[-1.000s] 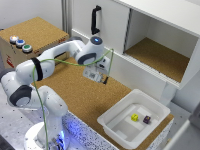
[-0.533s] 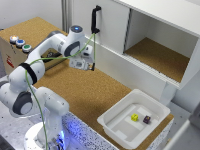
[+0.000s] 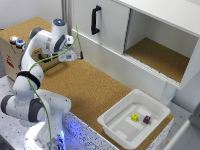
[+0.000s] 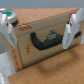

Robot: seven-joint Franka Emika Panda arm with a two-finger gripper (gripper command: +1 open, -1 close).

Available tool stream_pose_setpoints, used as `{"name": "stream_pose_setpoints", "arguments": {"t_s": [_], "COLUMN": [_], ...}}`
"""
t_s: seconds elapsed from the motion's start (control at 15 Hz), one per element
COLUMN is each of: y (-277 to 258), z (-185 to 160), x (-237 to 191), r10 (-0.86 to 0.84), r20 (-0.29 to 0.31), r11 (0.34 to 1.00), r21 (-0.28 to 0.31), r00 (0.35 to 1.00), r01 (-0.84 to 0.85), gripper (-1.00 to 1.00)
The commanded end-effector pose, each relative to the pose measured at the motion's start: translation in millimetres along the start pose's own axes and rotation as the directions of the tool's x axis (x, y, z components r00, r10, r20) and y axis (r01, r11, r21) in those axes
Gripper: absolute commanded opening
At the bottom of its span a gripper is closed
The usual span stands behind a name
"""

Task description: Turn on the green light

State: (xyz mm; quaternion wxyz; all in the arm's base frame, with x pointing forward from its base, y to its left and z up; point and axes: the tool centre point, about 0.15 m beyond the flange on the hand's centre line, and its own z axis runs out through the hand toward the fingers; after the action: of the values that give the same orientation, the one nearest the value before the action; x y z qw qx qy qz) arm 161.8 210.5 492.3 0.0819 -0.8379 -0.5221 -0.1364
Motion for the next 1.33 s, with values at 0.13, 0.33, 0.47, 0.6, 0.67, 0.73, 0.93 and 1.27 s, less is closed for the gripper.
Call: {"name": "stream_pose_setpoints", "arguments": {"t_s": [0.13, 0.33, 0.47, 0.6, 0.67, 0.73, 0.93, 1.27], "y": [-73, -85, -94, -105, -112, -119, -133, -136], "z": [20, 24, 30, 32, 32, 34, 44, 57], "x": [124, 152, 164, 175, 180, 184, 192, 205], "r10": [-0.132, -0.155, -0.166, -0.173, -0.185, -0.197, -0.222, -0.236], "r20": [0.205, 0.219, 0.233, 0.229, 0.225, 0.221, 0.221, 0.231], "r11": [0.989, 0.985, 0.982, 0.981, 0.979, 0.977, 0.972, 0.969], "r21": [-0.039, -0.039, -0.049, -0.046, -0.042, -0.041, -0.033, -0.012], "r00": [0.970, 0.963, 0.958, 0.958, 0.956, 0.955, 0.950, 0.944], "r01": [0.143, 0.167, 0.182, 0.188, 0.200, 0.210, 0.235, 0.245], "gripper": [1.00, 1.00, 1.00, 1.00, 1.00, -1.00, -1.00, -1.00]}}
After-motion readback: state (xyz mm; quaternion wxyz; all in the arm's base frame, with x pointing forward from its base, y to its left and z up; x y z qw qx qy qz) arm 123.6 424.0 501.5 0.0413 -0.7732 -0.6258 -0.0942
